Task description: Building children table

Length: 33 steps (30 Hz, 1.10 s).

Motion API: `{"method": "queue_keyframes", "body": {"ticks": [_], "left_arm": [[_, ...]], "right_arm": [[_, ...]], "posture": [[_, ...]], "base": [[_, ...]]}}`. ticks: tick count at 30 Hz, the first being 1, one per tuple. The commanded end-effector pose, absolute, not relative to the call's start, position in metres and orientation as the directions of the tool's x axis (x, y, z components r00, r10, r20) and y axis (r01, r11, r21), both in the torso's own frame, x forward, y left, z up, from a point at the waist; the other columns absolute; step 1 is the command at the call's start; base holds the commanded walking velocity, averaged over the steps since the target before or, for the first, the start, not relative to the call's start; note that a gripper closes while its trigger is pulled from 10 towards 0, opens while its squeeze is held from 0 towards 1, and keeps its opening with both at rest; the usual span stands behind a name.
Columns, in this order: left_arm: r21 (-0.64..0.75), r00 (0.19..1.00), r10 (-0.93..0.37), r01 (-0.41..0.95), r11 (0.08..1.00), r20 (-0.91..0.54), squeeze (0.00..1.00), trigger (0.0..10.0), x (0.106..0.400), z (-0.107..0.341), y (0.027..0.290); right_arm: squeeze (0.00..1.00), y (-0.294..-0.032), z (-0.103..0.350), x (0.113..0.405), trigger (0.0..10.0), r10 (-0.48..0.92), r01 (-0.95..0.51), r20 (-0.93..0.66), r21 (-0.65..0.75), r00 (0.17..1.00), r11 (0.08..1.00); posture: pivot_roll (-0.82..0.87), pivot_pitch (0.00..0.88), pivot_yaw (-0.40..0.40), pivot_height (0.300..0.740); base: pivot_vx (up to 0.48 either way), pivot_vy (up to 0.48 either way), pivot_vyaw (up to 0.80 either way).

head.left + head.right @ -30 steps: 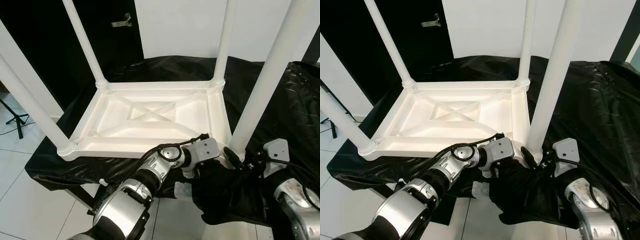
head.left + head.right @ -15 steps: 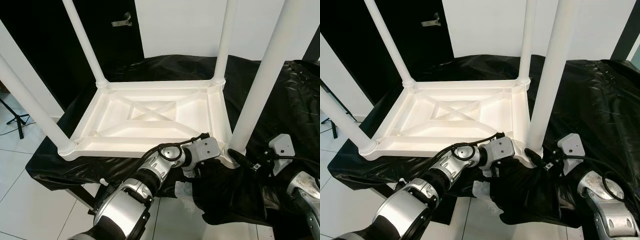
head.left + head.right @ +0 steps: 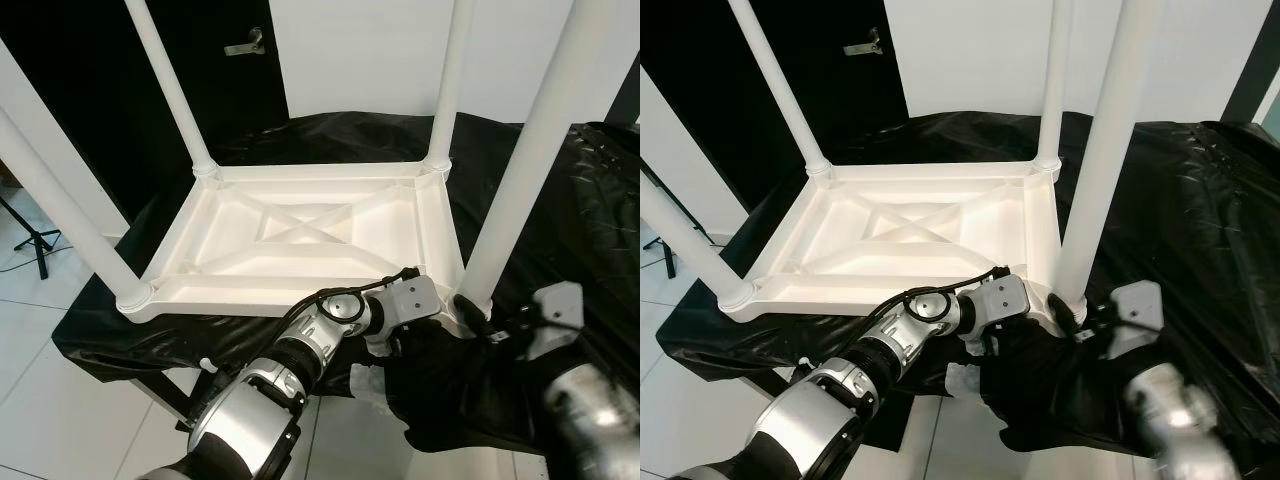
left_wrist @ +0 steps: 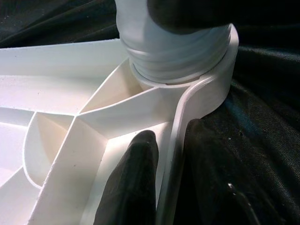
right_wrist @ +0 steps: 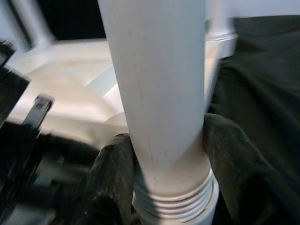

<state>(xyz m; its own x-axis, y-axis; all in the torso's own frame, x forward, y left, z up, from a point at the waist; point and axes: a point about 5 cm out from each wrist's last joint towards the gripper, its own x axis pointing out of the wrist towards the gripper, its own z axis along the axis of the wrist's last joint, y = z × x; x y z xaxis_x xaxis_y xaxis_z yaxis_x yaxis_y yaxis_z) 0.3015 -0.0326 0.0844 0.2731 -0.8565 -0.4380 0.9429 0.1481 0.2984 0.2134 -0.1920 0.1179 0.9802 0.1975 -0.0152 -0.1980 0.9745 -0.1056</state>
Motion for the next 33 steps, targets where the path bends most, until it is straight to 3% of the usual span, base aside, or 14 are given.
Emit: {"method": "queue_keyframes", "body": {"ticks": [1,9,10,11,12,14,15,22,23,24,30,31,32,33], "left_arm": [[0.282,0.413,-0.722,0.910,0.304,-0.554,0.00,10.0,0.287,0.039,-0.020],[0.280,0.412,-0.720,0.911,0.304,-0.559,0.00,10.0,0.286,0.037,-0.018],[0.279,0.409,-0.720,0.912,0.301,-0.560,0.00,10.0,0.285,0.036,-0.018],[0.279,0.409,-0.720,0.912,0.301,-0.560,0.00,10.0,0.285,0.036,-0.018],[0.279,0.408,-0.721,0.912,0.299,-0.560,0.00,10.0,0.285,0.036,-0.018],[0.279,0.407,-0.721,0.913,0.298,-0.560,0.00,10.0,0.285,0.036,-0.019],[0.281,0.408,-0.723,0.912,0.298,-0.558,0.00,10.0,0.285,0.037,-0.019],[0.282,0.407,-0.726,0.912,0.297,-0.554,0.00,10.0,0.285,0.038,-0.021],[0.281,0.405,-0.728,0.913,0.295,-0.553,0.00,10.0,0.285,0.038,-0.022],[0.279,0.405,-0.729,0.914,0.295,-0.552,0.00,10.0,0.284,0.038,-0.023],[0.274,0.408,-0.727,0.912,0.304,-0.552,0.00,10.0,0.285,0.038,-0.022],[0.274,0.410,-0.725,0.912,0.306,-0.553,0.00,10.0,0.285,0.038,-0.021],[0.274,0.410,-0.725,0.912,0.306,-0.553,0.00,10.0,0.285,0.038,-0.021],[0.275,0.412,-0.723,0.911,0.308,-0.555,0.00,10.0,0.285,0.037,-0.020]], "right_arm": [[0.00,-0.191,0.105,0.209,0.0,0.075,-0.080,-0.048,-0.108,0.996,0.991],[0.00,-0.202,0.113,0.210,0.0,-0.118,0.121,0.042,-0.079,0.992,0.990],[0.00,-0.201,0.113,0.210,1.8,-0.102,0.104,0.035,-0.086,0.994,0.991],[0.00,-0.201,0.113,0.210,1.8,-0.102,0.104,0.035,-0.086,0.994,0.991],[0.00,-0.199,0.113,0.211,10.0,-0.075,0.078,0.028,-0.098,0.997,0.992],[0.00,-0.198,0.113,0.211,10.0,-0.061,0.063,0.023,-0.107,0.998,0.992],[1.00,-0.196,0.114,0.214,10.0,-0.016,0.019,0.025,-0.114,1.000,0.993],[1.00,-0.188,0.123,0.219,10.0,0.146,-0.134,0.066,-0.152,0.987,0.979],[0.00,-0.184,0.125,0.220,10.0,0.281,-0.267,0.052,-0.189,0.958,0.945],[0.00,-0.184,0.125,0.220,10.0,0.418,-0.404,0.014,-0.227,0.908,0.886],[0.00,-0.195,0.125,0.224,10.0,0.526,-0.515,-0.037,-0.266,0.850,0.815],[0.00,-0.198,0.126,0.226,9.0,0.539,-0.531,-0.051,-0.274,0.841,0.802],[0.00,-0.198,0.126,0.226,9.0,0.539,-0.531,-0.051,-0.274,0.841,0.802],[0.00,-0.202,0.127,0.231,0.0,0.552,-0.550,-0.080,-0.281,0.830,0.787]], "posture": [[0.04,0.000,0.075,0.740],[0.04,0.000,0.073,0.740],[0.04,0.000,0.073,0.740],[0.04,0.000,0.073,0.740],[0.04,0.000,0.073,0.740],[0.04,0.000,0.073,0.740],[0.03,0.000,0.073,0.740],[0.03,0.000,0.077,0.740],[0.03,0.000,0.074,0.740],[0.03,0.000,0.072,0.740],[0.04,0.000,0.070,0.740],[0.04,0.000,0.070,0.740],[0.04,0.000,0.070,0.740],[0.04,0.000,0.071,0.740]], "base": [[0.000,0.000,0.00],[0.000,0.000,0.00],[0.000,0.000,0.00],[0.000,0.000,0.00],[0.000,0.000,0.00],[0.000,0.000,0.00],[0.000,0.000,0.00],[0.000,0.000,0.00],[0.000,0.000,0.00],[0.000,0.000,0.00],[0.000,0.000,0.00],[0.000,0.000,0.00],[0.000,0.000,0.00],[0.000,0.000,0.00]]}}
